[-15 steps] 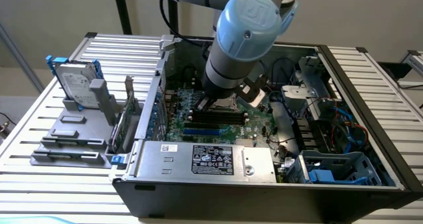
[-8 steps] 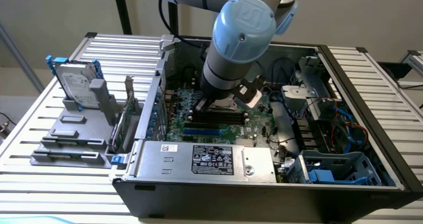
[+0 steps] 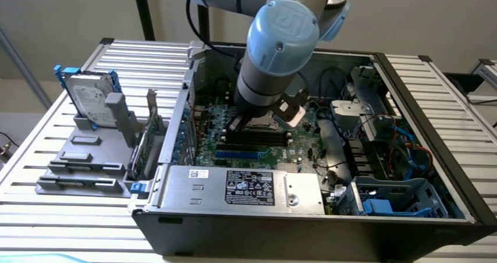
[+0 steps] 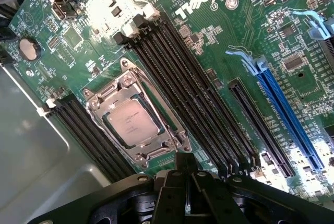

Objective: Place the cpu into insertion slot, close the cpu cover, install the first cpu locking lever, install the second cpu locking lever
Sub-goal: 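Install the second cpu locking lever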

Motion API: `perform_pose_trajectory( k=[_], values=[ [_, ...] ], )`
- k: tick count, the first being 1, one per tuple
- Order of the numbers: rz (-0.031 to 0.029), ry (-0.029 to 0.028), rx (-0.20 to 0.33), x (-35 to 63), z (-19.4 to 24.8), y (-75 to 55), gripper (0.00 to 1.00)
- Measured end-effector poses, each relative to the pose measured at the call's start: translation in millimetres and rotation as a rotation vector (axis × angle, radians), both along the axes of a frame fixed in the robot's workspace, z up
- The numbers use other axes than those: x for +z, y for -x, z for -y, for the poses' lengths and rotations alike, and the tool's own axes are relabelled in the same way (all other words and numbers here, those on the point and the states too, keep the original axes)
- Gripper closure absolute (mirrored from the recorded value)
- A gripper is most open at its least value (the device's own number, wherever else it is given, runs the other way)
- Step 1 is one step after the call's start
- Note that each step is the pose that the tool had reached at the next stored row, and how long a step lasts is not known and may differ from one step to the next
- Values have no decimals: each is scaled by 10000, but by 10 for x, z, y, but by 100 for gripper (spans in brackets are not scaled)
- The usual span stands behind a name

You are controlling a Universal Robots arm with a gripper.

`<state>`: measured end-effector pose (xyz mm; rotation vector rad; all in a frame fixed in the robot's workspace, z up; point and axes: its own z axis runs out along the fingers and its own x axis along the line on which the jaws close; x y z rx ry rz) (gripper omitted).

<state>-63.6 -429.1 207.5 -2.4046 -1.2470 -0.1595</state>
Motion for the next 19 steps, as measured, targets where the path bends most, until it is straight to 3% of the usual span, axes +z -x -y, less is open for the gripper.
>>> perform_pose_trajectory(
  k=[6,19],
  values=[
    [48,26,0,-44,-10,18,89],
    [95,68,0,-123,-58,71,89]
  ],
)
